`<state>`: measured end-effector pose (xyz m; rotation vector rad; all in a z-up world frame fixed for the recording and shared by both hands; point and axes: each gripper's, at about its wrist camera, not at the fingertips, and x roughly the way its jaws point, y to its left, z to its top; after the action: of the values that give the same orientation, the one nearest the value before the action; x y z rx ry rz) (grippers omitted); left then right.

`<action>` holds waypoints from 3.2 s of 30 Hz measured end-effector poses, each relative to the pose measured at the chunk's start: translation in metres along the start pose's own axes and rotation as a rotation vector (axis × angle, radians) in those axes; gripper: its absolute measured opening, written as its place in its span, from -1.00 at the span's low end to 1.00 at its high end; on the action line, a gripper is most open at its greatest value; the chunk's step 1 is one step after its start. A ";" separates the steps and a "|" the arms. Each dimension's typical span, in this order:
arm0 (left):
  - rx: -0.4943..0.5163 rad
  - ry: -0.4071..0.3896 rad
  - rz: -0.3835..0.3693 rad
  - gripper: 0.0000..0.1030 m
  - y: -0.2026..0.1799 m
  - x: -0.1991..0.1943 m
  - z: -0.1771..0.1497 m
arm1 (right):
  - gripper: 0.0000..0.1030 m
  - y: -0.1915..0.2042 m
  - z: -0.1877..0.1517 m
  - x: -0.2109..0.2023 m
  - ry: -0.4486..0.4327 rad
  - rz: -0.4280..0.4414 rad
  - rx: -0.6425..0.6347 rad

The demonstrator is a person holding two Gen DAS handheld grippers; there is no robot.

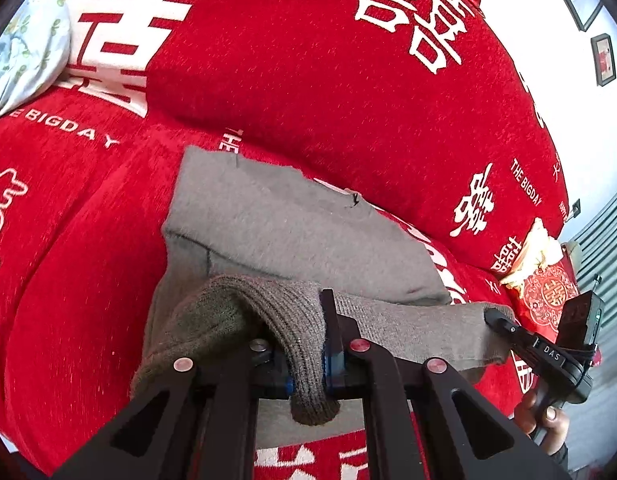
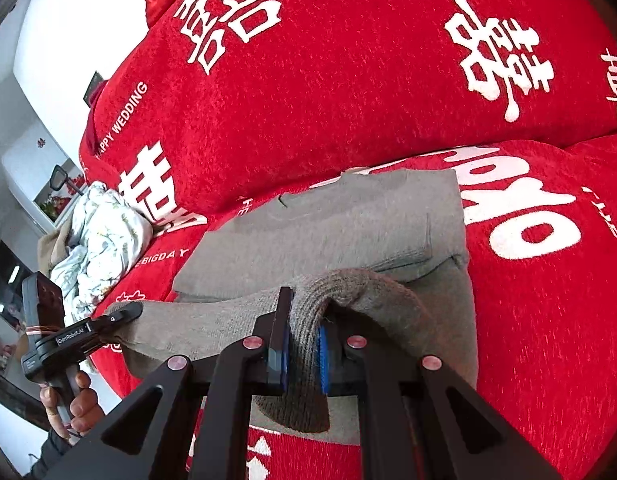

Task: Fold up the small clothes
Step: 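Carry the held hem over the sweater body toward the collar with both tools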

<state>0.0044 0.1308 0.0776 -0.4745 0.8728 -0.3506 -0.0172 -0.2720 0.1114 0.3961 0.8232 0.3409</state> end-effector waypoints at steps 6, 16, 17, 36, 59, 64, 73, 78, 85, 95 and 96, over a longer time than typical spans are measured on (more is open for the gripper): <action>0.020 -0.010 0.005 -0.80 -0.013 0.005 0.013 | -0.77 0.001 0.010 0.002 -0.012 -0.009 0.003; 0.036 -0.004 0.037 -0.80 -0.022 0.021 0.036 | -0.77 -0.009 0.029 0.013 -0.015 -0.027 0.038; 0.036 -0.004 0.039 -0.80 -0.022 0.022 0.037 | -0.77 -0.009 0.031 0.015 -0.014 -0.028 0.039; 0.072 0.027 0.122 -0.80 -0.022 0.060 0.062 | -0.77 -0.013 0.061 0.053 0.022 -0.082 0.032; 0.096 0.055 0.117 -0.80 -0.034 0.092 0.099 | -0.77 -0.027 0.096 0.074 0.014 -0.090 0.050; 0.077 0.077 0.123 -0.80 -0.027 0.105 0.107 | -0.77 -0.034 0.101 0.089 0.036 -0.099 0.058; 0.053 0.124 0.136 -0.80 -0.015 0.135 0.116 | -0.77 -0.050 0.105 0.118 0.080 -0.121 0.083; 0.048 0.143 0.150 -0.80 -0.010 0.147 0.115 | -0.77 -0.058 0.104 0.130 0.102 -0.132 0.095; 0.035 0.168 0.165 -0.80 -0.002 0.161 0.116 | -0.77 -0.065 0.102 0.142 0.122 -0.140 0.106; 0.026 0.209 0.196 -0.79 0.012 0.184 0.109 | -0.77 -0.073 0.099 0.160 0.161 -0.166 0.117; 0.026 0.211 0.197 -0.79 0.014 0.186 0.108 | -0.77 -0.074 0.098 0.162 0.163 -0.168 0.118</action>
<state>0.2032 0.0806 0.0102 -0.3276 1.1094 -0.2336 0.1703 -0.2854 0.0347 0.4094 1.0325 0.1698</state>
